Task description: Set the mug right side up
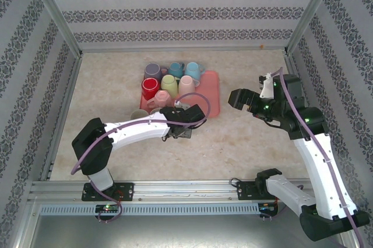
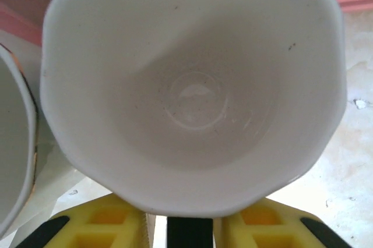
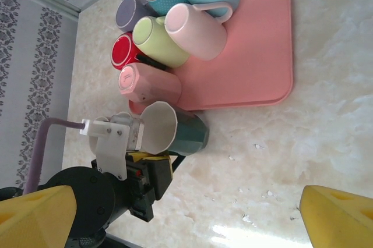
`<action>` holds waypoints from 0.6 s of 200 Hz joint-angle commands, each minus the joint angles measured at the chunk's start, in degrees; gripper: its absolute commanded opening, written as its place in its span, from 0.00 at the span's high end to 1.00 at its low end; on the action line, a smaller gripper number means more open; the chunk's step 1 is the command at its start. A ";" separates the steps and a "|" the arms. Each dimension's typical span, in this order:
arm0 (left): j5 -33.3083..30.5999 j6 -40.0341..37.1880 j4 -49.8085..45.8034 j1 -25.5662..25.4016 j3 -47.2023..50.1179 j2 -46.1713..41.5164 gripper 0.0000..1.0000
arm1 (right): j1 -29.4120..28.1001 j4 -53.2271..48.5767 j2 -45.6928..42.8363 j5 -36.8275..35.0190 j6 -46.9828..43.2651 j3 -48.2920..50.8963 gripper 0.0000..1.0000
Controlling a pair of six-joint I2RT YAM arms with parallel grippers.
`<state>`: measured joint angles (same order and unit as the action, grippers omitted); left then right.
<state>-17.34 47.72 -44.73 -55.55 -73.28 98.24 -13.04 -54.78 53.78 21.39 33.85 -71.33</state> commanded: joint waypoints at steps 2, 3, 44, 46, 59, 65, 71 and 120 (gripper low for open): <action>-2.99 1.62 -2.11 -0.52 -1.71 -0.77 0.64 | -1.04 0.91 0.33 -1.54 -1.75 0.14 0.02; -2.98 1.65 -2.07 -0.52 -1.66 -0.81 0.64 | -1.03 0.91 0.34 -1.58 -1.76 0.14 0.02; -1.32 1.20 0.94 -0.52 0.13 -4.98 0.59 | -1.42 0.66 0.44 -2.30 -2.19 -0.03 0.02; -1.30 1.13 0.95 -0.52 0.21 -5.16 0.58 | -1.45 0.58 0.42 -2.38 -2.22 -0.08 0.02; -0.92 0.68 1.13 -0.52 0.41 -6.42 0.58 | -1.59 0.47 0.39 -2.45 -2.68 -0.34 0.02; -0.45 0.33 1.39 -0.53 0.46 -7.04 0.58 | -1.78 0.31 0.53 -2.47 -2.88 -0.59 0.02; 0.11 -0.25 1.63 -0.52 0.55 -7.74 0.58 | -1.94 0.13 0.60 -2.49 -3.13 -0.89 0.02; 2.74 -6.79 3.11 -0.53 1.44 -15.68 0.53 | -10.33 -3.14 2.60 -14.96 -7.73 -6.03 0.02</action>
<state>-15.38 45.67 -42.89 -55.55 -72.73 87.07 -18.76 -55.90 55.16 15.14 30.13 -73.41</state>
